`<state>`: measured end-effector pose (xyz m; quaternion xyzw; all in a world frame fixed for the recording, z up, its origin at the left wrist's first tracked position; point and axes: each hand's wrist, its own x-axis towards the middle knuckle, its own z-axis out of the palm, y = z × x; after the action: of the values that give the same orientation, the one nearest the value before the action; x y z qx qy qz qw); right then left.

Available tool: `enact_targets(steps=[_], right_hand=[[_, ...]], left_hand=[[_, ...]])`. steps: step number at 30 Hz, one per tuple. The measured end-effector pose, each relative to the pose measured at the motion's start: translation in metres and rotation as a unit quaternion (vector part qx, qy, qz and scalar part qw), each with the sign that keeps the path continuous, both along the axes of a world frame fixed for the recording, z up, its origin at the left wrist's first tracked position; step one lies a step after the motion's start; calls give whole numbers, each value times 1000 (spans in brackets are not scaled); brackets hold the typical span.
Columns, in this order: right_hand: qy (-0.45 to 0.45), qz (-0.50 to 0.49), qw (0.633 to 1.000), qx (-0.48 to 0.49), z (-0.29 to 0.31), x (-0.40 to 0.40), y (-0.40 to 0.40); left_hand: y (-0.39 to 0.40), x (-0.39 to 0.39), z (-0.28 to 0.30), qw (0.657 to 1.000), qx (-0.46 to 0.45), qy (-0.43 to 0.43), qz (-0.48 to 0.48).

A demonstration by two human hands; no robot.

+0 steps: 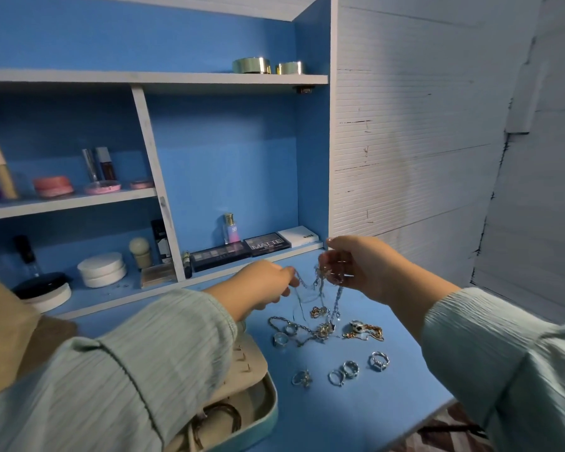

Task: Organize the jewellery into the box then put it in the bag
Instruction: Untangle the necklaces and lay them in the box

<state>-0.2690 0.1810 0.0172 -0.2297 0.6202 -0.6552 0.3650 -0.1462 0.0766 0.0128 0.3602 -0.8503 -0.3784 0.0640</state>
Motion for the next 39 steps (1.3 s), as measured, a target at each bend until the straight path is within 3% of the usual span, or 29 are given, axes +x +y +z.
enact_targets(steps=[4, 9, 18, 22, 26, 31, 34, 39], right_hand=[[105, 6, 993, 46, 13, 2, -2], [205, 8, 974, 97, 24, 6, -8], [164, 63, 984, 8, 45, 16, 2], [196, 44, 980, -6, 57, 17, 5], [220, 51, 974, -6, 64, 16, 10], [252, 50, 966, 8, 70, 17, 11], [368, 6, 929, 48, 78, 14, 13], [594, 10, 789, 160, 80, 3, 18]], left_hand=[[0, -2, 3, 994, 78, 76, 27], [3, -5, 4, 984, 106, 137, -48], [14, -11, 6, 992, 53, 100, -58], [16, -12, 4, 993, 60, 86, -49], [16, -11, 7, 975, 147, 160, -46], [17, -16, 9, 969, 137, 197, -59], [15, -19, 10, 965, 156, 212, -3], [8, -18, 14, 933, 215, 265, 111]])
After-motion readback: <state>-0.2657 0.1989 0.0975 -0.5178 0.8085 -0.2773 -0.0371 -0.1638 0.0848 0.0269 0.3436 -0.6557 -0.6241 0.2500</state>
